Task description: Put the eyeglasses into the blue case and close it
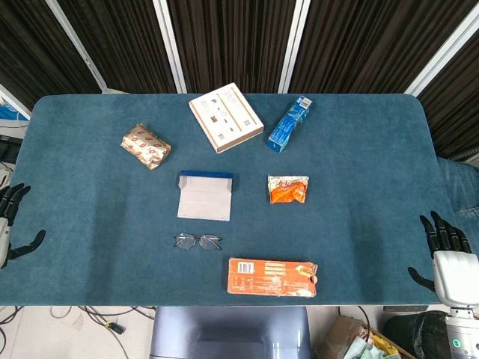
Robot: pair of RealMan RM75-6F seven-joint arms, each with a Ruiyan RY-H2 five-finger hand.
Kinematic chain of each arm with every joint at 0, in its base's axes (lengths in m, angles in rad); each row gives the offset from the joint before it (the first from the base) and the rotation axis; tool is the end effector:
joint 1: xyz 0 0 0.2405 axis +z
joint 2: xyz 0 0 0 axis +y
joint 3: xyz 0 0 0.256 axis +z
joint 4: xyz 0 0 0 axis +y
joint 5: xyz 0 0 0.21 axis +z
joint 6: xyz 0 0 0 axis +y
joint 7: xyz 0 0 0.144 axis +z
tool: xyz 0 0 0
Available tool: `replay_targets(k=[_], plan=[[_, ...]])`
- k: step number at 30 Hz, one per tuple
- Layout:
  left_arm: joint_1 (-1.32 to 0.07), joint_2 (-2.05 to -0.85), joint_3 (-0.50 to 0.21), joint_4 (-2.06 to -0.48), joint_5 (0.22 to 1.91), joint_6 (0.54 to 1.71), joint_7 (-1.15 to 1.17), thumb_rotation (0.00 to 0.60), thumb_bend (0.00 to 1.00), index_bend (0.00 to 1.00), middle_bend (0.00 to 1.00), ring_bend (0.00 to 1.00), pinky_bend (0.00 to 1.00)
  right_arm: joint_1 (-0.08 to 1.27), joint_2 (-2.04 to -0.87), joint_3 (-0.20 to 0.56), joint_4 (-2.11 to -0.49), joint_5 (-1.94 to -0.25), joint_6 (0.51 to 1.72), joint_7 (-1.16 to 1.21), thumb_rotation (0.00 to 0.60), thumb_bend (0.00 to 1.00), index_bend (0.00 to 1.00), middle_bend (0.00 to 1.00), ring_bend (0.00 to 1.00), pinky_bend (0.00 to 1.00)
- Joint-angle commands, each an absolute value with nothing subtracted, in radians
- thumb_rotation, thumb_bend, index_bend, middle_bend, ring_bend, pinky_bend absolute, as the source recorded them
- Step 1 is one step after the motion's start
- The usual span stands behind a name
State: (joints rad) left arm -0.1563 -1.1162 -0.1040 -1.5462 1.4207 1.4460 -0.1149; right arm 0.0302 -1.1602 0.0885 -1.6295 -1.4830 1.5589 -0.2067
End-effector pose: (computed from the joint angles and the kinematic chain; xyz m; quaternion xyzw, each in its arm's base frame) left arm -0.3173 0.2161 0.1748 -0.5657 -0.3936 -0.4207 0.5899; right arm -0.3091 -0.1710 0.1607 0.5821 -0.3335 0.3548 0.6512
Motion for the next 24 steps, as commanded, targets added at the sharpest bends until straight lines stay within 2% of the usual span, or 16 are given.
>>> replay_targets(k=[1,13,24], plan=[[-0.152,-1.117,-0.100,-1.552,1.424,1.450,-0.109,0.600,0.26,0.08,0.07,0.00,0.07,0.027,-1.155,0.087,-1.632,-1.485,1.562,-0.203,0.600,0.20,0.04,0.02,0.12,0.16],[-0.150,-1.109,-0.096,-1.563,1.422,1.442,-0.099,0.600,0.26,0.00,0.07,0.00,0.08,0.030,-1.152,0.085,-1.632,-1.483,1.551,-0.213,0.600,0.20,0.04,0.02,0.12,0.16],[-0.156,-1.104,-0.087,-1.567,1.423,1.420,-0.068,0.600,0.26,0.00,0.07,0.00,0.08,0.034,-1.151,0.081,-1.636,-1.485,1.541,-0.220,0.600,0.20,0.04,0.02,0.12,0.16]])
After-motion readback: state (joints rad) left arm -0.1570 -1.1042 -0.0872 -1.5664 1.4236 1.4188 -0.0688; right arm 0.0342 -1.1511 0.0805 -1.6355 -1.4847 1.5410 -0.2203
